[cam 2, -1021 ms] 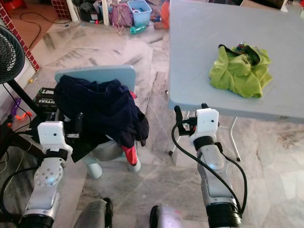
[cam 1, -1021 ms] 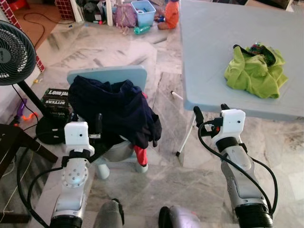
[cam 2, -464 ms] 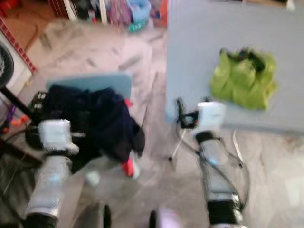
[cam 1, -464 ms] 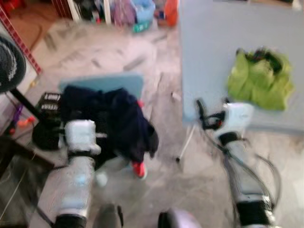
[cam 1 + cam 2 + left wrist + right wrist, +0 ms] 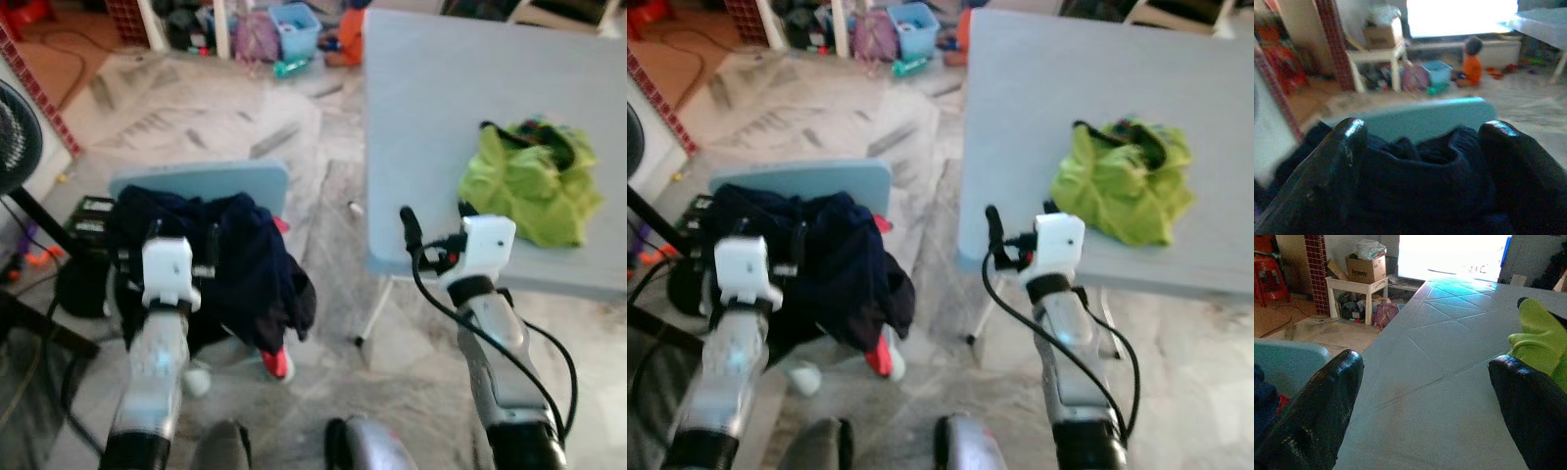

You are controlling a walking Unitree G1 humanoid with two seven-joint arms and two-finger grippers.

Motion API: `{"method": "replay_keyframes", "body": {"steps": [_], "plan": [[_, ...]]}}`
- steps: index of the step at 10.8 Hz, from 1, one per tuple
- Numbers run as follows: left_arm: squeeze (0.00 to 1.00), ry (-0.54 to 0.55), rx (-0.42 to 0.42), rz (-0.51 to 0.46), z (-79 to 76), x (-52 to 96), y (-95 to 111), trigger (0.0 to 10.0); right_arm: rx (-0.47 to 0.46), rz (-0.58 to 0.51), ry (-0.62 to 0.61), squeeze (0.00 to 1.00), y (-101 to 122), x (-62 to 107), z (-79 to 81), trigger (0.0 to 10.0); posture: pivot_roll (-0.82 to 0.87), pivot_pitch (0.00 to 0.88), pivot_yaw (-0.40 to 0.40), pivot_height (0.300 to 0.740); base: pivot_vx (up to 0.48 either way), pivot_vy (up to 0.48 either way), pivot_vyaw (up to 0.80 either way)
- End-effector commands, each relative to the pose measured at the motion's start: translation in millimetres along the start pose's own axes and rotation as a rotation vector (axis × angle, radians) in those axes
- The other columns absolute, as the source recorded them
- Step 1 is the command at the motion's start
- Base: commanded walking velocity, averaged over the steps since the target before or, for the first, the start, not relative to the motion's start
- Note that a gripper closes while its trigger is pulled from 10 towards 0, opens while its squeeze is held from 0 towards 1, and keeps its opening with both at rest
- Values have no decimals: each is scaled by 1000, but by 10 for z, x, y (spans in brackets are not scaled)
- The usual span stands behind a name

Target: Hang hanger

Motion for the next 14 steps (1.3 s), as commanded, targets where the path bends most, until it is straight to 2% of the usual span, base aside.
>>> {"method": "replay_keyframes", "body": {"steps": [1, 2, 4, 6, 7, 9, 10, 11, 12, 14], "plan": [[0, -14, -6, 37, 2, 5, -75, 10000, 18, -5, 14, 0, 44, 14, 5, 10000, 1, 176, -91, 740, 0, 0, 0], [0, 21, -6, 53, 76, -72, -104, 10000, 43, 1, 21, 0, 58, 65, -27, 10000, -21, 191, -99, 740, 0, 0, 0], [0, 55, 20, 119, 122, -151, -224, 10000, 56, 15, 13, 0, 68, 135, -72, 10000, -52, 208, -115, 740, 0, 0, 0], [0, 102, -31, 196, 139, -185, -403, 10000, 90, 22, 55, 0, 112, 160, -26, 10000, -80, 214, -139, 740, 0, 0, 0], [0, 101, -76, 191, 197, -212, -422, 10000, 98, 22, 60, 0, 136, 142, -34, 10000, -84, 211, -146, 740, 0, 0, 0], [0, 85, -94, 172, 223, -286, -384, 10000, 101, 21, 62, 0, 158, 114, -44, 10000, -80, 212, -147, 740, 0, 0, 0], [0, 55, -59, 162, 142, -407, -293, 10000, 100, 22, 67, 0, 148, 107, -19, 10000, -78, 213, -144, 740, 0, 0, 0], [0, 51, -43, 151, 97, -453, -253, 10000, 99, 22, 69, 0, 145, 111, 0, 10000, -78, 213, -144, 740, 0, 0, 0], [0, 35, -5, 161, -28, -475, -237, 10000, 103, 21, 77, 0, 148, 124, 30, 10000, -87, 211, -140, 740, 0, 0, 0], [0, 5, 35, 191, -228, -404, -292, 10000, 113, 27, 87, 0, 145, 142, 25, 10000, -95, 215, -146, 740, 0, 0, 0]]}}
Point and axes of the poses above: a point about 5 cm out from each wrist's last joint towards the gripper, its own x axis pointing back from the gripper into the wrist, its own y axis along the axis of the wrist's last joint, z = x × y, the point moved 2 cm from there along -x, pointing out of the wrist towards the gripper, and after that the axes turned 10 degrees about -x, right-handed, at the moved point
